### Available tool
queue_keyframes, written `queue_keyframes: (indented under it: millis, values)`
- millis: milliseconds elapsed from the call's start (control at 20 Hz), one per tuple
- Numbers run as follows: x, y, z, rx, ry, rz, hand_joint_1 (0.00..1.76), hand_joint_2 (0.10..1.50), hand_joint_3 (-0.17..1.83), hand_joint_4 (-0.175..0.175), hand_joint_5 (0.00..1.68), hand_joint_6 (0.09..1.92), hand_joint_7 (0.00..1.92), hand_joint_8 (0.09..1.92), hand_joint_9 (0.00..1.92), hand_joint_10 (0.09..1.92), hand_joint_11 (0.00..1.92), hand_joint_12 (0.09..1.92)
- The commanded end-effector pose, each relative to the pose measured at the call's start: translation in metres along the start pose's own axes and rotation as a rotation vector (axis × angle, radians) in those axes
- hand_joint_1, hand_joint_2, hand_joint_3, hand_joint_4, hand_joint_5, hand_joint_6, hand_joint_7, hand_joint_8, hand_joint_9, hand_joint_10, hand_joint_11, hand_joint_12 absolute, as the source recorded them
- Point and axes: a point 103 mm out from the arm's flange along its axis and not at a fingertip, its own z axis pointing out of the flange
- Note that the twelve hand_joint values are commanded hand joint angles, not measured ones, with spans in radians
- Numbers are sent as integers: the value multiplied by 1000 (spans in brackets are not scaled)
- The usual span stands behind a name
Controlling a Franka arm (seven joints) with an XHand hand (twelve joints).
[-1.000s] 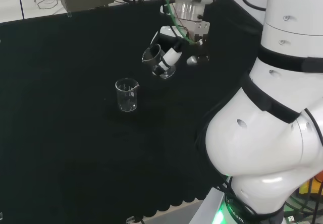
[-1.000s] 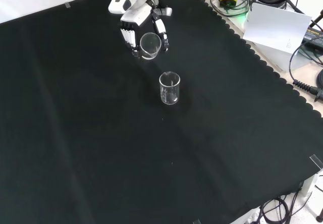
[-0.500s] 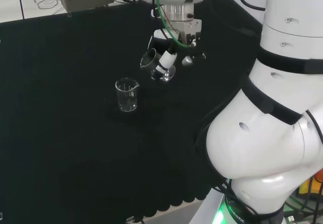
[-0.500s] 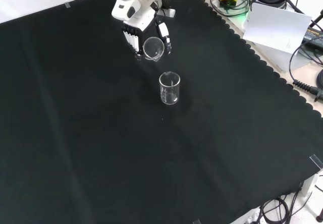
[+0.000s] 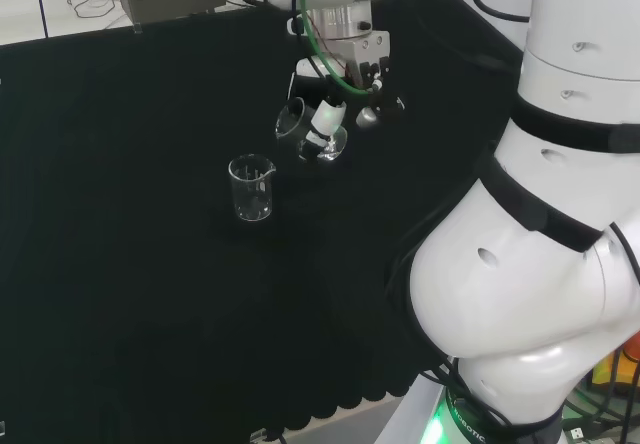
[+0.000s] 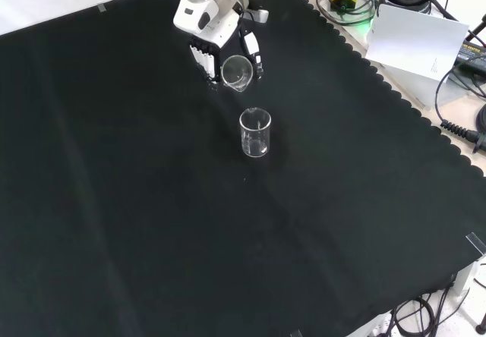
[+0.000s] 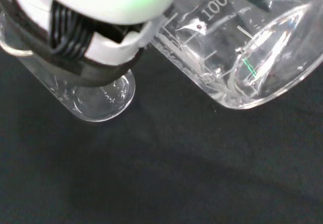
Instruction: Pour the water from the handheld beaker into the one on the table.
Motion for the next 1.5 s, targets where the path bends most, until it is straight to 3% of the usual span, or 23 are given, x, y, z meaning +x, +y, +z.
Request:
queue_keyframes:
  millis: [50,250,950,1500]
  values:
    - [15,-1,-3,52,-88,16,1326,657,544,-175,1454,243,1557,106,1729,87,1331,721]
    - [20,2,-1,77,-122,31,1326,658,543,-175,1452,247,1556,108,1731,87,1329,720]
    - [43,10,-5,103,-223,14,1326,659,543,-175,1447,258,1552,116,1743,87,1330,717]
    - [52,16,-9,152,-314,48,1326,658,546,-175,1444,266,1550,123,1746,87,1330,714]
